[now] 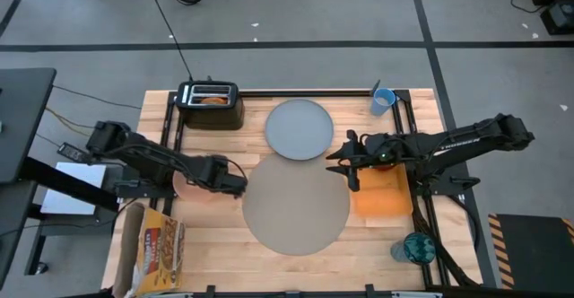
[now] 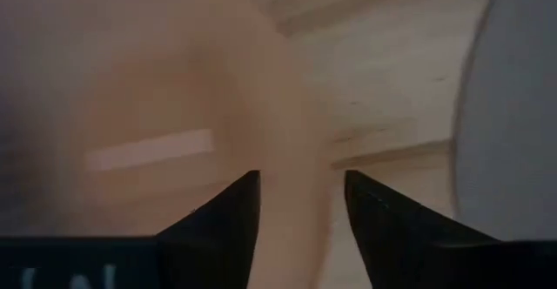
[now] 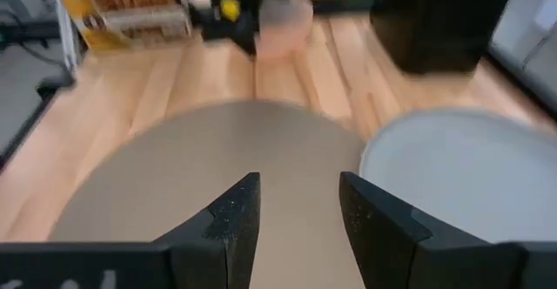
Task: Arrange a breakfast setting
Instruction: Put the light orange bowl on the gray mat
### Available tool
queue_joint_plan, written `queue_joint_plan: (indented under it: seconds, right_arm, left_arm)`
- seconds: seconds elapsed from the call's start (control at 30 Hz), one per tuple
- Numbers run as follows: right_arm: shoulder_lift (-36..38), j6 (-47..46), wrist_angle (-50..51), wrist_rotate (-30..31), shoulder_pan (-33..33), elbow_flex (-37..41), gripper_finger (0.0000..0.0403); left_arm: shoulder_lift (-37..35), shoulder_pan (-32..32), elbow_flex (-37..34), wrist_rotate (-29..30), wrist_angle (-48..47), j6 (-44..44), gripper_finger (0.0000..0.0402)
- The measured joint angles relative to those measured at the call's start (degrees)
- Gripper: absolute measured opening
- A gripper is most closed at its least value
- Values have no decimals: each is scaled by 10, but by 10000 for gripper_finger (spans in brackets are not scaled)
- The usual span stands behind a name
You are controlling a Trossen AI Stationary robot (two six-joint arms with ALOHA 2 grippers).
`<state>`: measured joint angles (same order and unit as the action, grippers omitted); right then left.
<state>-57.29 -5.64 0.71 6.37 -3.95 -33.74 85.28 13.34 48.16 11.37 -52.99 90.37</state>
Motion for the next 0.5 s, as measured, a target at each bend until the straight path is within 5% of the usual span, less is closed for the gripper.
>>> queue_joint_plan:
  seconds: [0.27, 0.5]
  right_arm:
    - [36, 79, -51, 26, 0, 0, 165]
    - [95, 89, 31, 16, -2, -39, 165]
  left_arm:
    - [39, 0, 5, -3, 6, -33, 26]
    - [30, 5, 156, 0, -143, -142, 17]
